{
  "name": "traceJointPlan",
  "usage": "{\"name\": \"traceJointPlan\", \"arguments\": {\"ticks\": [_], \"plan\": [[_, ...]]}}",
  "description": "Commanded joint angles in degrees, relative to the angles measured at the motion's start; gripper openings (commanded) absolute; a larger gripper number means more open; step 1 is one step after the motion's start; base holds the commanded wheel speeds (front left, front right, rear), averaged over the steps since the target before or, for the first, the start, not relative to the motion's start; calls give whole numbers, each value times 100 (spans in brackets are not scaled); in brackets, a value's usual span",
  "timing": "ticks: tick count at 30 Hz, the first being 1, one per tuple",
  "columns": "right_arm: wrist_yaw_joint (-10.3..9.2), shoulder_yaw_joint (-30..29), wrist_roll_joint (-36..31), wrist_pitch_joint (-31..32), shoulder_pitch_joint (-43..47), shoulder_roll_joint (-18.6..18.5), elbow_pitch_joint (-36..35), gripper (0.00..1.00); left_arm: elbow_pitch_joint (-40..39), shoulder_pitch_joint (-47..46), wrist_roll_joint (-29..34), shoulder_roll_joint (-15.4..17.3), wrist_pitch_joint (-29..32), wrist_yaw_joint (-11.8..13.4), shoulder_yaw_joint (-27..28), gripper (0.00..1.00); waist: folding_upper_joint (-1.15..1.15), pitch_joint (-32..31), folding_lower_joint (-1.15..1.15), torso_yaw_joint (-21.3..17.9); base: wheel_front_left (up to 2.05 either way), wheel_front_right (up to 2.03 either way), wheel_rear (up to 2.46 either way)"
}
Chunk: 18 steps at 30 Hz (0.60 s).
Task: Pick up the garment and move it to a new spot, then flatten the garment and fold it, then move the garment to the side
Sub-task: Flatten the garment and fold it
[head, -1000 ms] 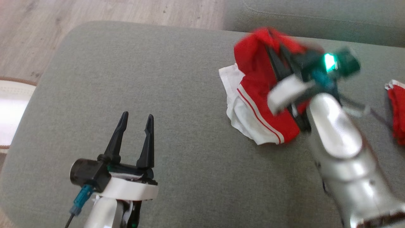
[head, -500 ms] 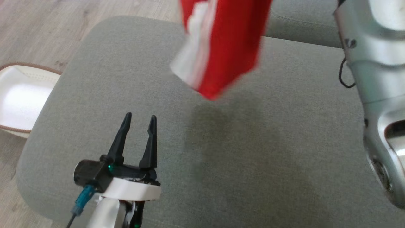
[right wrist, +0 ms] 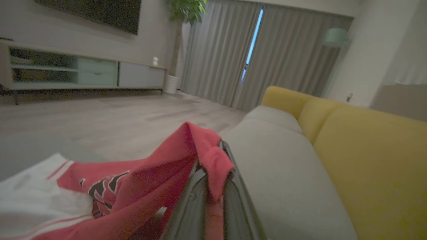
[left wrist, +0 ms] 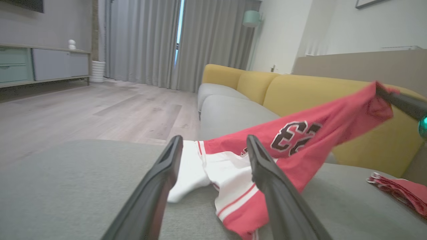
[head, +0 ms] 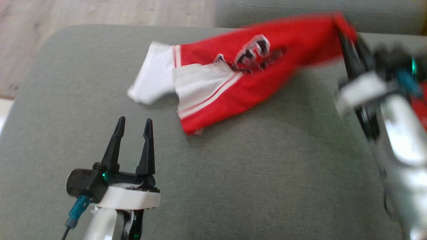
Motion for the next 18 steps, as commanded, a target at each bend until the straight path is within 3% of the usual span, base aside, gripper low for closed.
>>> {"name": "traceJointPlan", "arguments": {"ticks": [1,4,8,9,10,14,18], "plan": [[-5,-88,-26,40,251,12,-352,0,-206,-177,81,7,-29,15,214,100,0,66,0,-305,0,0,0],[-5,-541,-176,201,1183,39,-697,0,-215,-205,145,7,-29,4,246,100,0,119,0,-544,0,0,0],[-5,-1061,-609,448,2033,357,-1053,0,-206,-272,218,7,-29,-13,246,100,0,164,0,-760,0,0,0],[-5,-1163,-702,461,2172,498,-1149,32,-205,-286,227,7,-29,-16,250,100,0,169,0,-800,0,0,0],[-5,-1278,-764,460,2286,649,-1249,100,-203,-299,238,7,-29,-19,249,100,0,176,0,-830,0,0,0],[-5,-1438,-875,351,2595,1022,-1678,100,-193,-331,268,7,-29,-29,258,100,0,185,0,-895,0,0,0],[-5,-1182,-438,128,2787,1121,-2141,100,-185,-330,275,7,-29,-36,244,100,0,158,0,-891,0,0,0]]}}
